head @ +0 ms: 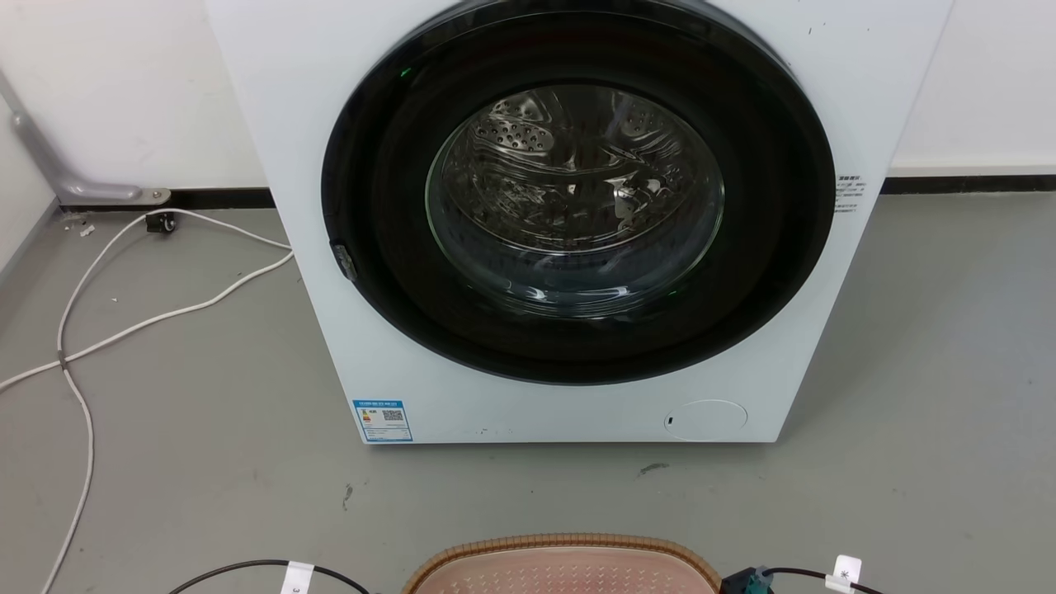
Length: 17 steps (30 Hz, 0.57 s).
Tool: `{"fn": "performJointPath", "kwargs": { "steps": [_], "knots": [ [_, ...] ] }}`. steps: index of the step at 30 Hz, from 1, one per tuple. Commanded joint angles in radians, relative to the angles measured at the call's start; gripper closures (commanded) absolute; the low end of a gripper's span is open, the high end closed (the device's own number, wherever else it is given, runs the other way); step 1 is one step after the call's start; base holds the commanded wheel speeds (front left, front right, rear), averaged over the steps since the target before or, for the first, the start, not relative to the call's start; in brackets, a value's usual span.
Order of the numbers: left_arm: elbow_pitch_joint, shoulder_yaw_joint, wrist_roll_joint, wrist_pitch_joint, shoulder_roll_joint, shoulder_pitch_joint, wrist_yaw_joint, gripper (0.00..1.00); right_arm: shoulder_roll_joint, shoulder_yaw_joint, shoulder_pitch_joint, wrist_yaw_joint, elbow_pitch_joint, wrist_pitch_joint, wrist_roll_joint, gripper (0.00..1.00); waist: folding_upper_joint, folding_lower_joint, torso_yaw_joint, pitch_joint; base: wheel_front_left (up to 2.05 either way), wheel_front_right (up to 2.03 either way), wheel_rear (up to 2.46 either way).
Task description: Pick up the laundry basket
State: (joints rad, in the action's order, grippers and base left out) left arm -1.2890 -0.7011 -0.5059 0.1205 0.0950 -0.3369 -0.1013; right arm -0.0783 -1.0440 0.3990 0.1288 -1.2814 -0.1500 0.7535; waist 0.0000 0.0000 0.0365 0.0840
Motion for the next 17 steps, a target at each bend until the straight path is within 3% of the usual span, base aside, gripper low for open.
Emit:
{"fn": "performJointPath", "kwargs": {
  "steps": [1,17],
  "knots": [
    [0.001,-0.007,0.005,-0.002,0.019,-0.011,0.006,1.0,-0.014,-0.013,-0.001,0.004,-0.006,-0.003,-0.007,1.0,0.0,0.0,0.0,0.001,0.0,0.0,0.0],
    [0.001,-0.024,-0.007,0.001,0.027,-0.005,0.008,1.0,-0.017,-0.039,-0.007,0.004,-0.008,-0.002,0.018,1.0,0.0,0.0,0.0,0.005,0.0,0.0,0.0]
  ]
}}
